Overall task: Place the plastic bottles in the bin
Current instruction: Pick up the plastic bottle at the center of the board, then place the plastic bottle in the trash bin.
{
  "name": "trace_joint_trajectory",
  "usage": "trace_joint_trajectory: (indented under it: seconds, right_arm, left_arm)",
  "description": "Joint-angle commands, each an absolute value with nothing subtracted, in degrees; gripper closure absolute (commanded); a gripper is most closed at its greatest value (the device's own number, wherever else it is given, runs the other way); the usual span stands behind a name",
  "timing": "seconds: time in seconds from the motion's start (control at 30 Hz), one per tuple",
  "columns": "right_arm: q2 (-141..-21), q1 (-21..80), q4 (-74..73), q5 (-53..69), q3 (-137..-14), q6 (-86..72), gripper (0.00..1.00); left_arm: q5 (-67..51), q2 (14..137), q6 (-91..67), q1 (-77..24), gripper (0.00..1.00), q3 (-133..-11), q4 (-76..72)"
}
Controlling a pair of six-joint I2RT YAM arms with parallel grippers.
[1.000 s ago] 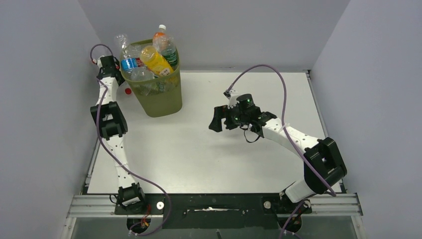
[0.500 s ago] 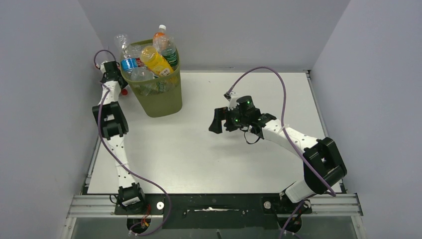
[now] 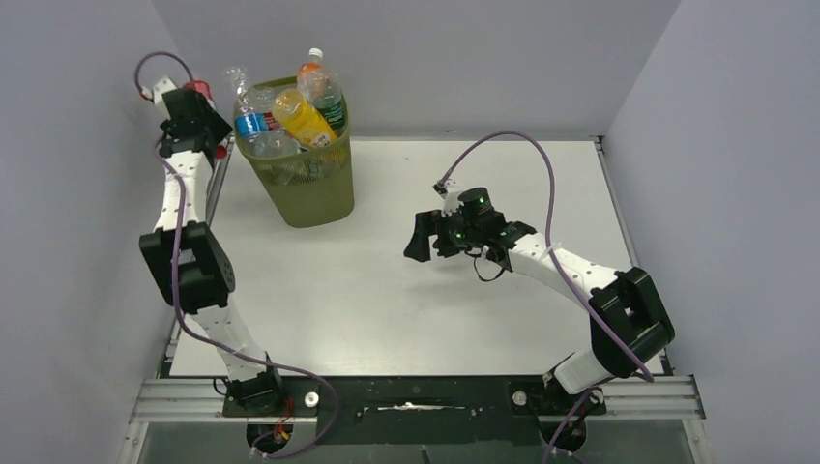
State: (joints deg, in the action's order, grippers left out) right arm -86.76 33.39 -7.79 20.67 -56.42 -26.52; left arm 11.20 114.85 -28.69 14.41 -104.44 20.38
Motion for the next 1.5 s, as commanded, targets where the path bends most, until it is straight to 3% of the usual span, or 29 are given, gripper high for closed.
trace_joint_trajectory:
  seconds: [0.0,0.3,0.63,1.03,1.47]
  right_arm:
    - [-82.86,35.16,-5.93,20.76,-57.1,-27.23,0.02]
    - [-81.19,39.16,-6.81,17.64,-57.37,-28.29,0.02]
    - [-78.98,43.17,-7.25,14.1,-56.57,-29.33,0.02]
    - [-75.5,44.27,-6.88,12.51,-54.45,-30.26,0.02]
    - [-73.96,44.38,-6.47,12.13,-53.42,-30.42,0.02]
  left_arm:
    - [8.38,100.82,-27.51,15.37,0.57,-106.68,17.51]
    - [-13.82,91.4,-29.31,17.82,0.56,-109.65,26.56]
    - [-37.5,87.04,-37.78,17.69,0.56,-105.47,23.74]
    - [-42.31,89.17,-44.68,15.93,0.55,-96.02,15.76]
    - [-35.11,96.37,-36.12,14.26,0.46,-107.58,27.23]
